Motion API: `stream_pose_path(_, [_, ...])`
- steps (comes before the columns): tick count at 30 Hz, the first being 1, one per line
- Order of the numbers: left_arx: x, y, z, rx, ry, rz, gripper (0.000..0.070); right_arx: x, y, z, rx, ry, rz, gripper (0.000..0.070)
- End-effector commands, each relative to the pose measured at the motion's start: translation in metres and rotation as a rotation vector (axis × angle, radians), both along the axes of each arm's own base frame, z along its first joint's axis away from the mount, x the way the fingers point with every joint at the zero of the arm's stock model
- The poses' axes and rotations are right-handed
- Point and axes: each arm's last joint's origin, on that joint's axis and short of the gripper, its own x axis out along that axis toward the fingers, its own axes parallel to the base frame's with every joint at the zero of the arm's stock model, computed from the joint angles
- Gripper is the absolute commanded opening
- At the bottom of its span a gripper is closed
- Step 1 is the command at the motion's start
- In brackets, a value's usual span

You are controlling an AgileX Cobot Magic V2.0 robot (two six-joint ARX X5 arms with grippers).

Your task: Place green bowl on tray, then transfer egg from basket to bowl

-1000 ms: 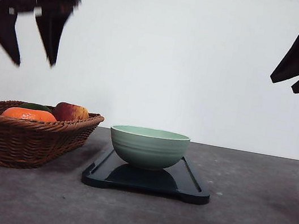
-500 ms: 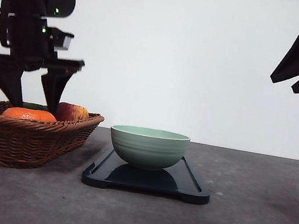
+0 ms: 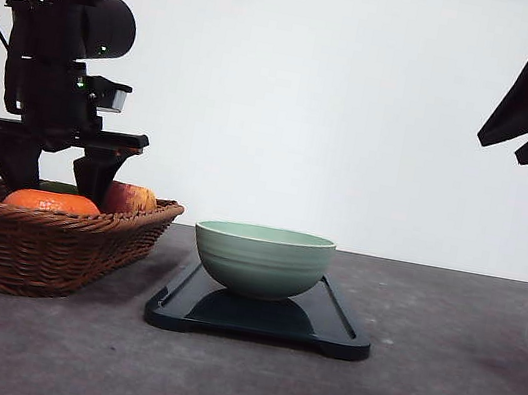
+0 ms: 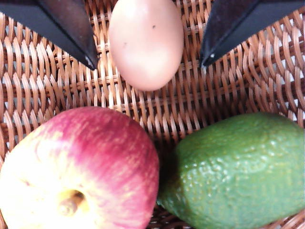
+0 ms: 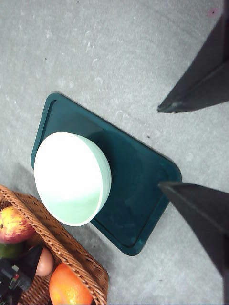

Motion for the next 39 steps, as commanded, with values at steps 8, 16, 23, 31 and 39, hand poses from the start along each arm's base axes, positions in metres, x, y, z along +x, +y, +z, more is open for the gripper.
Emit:
stream_pose_path(8, [0.008, -0.003, -0.013, 0.014, 0.032, -0.007, 0.0434, 0.001, 0.002, 0.002, -0.004, -0.012, 0.005, 0.0276])
stream_pose_path(16, [0.009, -0.003, -0.014, 0.012, 0.026, -0.007, 0.0427, 0.001, 0.002, 0.002, -0.004, -0.013, 0.005, 0.0276])
stream_pose_path(23, [0.008, -0.003, -0.014, 0.015, 0.036, -0.007, 0.0268, 0.002, 0.001, 0.002, -0.012, -0.017, -0.011, 0.0276])
stream_pose_path(31, [0.008, -0.003, -0.011, 0.017, 0.044, -0.007, 0.0261, 0.002, 0.001, 0.002, -0.011, -0.019, -0.011, 0.0276])
stream_pose_path(39, [0.004, -0.002, 0.021, 0.002, -0.013, -0.007, 0.0263, 0.002, 0.001, 0.002, -0.011, -0.019, -0.011, 0.0276])
